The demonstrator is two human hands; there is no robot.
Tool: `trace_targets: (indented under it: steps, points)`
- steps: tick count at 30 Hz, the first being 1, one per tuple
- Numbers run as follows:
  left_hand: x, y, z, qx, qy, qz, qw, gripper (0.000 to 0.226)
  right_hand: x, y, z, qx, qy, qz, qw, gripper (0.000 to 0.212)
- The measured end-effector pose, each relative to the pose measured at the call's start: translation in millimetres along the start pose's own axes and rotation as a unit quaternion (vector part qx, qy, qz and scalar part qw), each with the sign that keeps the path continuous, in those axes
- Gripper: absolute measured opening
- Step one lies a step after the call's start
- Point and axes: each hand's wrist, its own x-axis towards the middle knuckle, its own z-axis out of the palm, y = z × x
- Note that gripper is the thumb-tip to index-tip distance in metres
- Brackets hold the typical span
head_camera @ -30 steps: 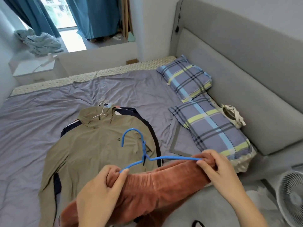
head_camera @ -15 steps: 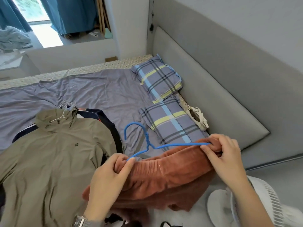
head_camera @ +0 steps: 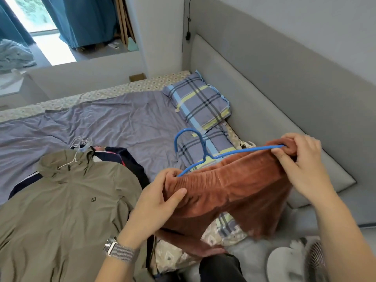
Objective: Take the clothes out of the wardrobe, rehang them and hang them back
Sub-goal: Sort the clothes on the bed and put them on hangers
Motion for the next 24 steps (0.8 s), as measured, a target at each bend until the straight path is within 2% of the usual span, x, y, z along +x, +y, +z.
trace_targets:
  steps: [9, 14, 16, 19, 22, 24]
  points:
    - [116, -25, -2, 0.065, 0.030, -0.047, 0.996, 0.029, 103, 26, 70, -0.011, -0.046, -0.014, 0.999, 0.043]
    - [222, -50, -11, 0.094, 0.105, -0.057, 0.988, 0.026, 226, 26, 118, -0.001, -0.080, -0.050, 0.996, 0.038]
    - [251, -77, -4, 0.154, 0.134, -0.096, 0.974, 0.034, 264, 27, 153, -0.030, -0.087, -0.064, 0.994, 0.034]
    - [270, -120, 6, 0.219, 0.146, -0.214, 0.941, 0.059, 300, 47, 224, -0.087, -0.137, -0.030, 0.986, 0.037]
    - [260, -155, 11, 0.219, 0.128, -0.250, 0.935, 0.058, 318, 80, 289, -0.168, -0.208, 0.028, 0.963, 0.046]
    - [242, -175, 10, 0.201, 0.127, -0.273, 0.932, 0.053, 319, 95, 320, -0.208, -0.281, 0.089, 0.933, 0.065]
